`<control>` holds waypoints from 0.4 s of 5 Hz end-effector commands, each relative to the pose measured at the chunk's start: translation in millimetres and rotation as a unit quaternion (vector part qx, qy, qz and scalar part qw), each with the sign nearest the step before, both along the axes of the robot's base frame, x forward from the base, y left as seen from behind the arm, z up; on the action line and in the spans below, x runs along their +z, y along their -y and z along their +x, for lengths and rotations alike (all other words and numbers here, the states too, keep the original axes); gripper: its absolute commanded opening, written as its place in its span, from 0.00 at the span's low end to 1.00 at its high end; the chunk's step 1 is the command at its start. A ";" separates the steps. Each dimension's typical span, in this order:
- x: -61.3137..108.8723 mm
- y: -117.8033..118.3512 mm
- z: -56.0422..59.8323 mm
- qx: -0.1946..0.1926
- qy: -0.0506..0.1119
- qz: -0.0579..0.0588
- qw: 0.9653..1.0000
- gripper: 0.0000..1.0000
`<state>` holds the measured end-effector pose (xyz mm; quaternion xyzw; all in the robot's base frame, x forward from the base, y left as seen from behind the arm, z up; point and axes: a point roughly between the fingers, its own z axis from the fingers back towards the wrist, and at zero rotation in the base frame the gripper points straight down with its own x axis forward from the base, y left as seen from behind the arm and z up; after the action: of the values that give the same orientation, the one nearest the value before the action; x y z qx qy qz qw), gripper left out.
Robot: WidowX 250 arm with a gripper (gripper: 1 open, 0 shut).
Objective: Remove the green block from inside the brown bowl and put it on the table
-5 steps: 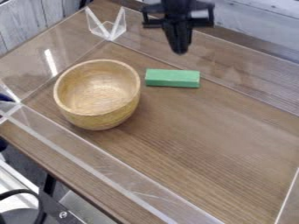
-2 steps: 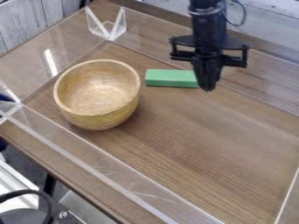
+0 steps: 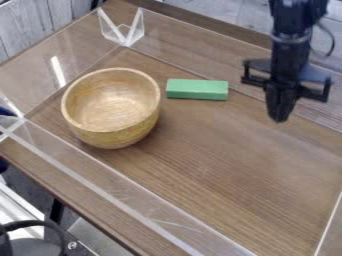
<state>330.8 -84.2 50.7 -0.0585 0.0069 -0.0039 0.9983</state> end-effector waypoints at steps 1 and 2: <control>-3.1 2.0 19.2 -0.016 0.042 0.005 0.999 0.00; -5.7 -6.8 28.0 -0.023 0.068 0.014 0.997 0.00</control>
<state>348.7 -77.9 24.8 -0.0397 -0.0265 -0.0320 0.9983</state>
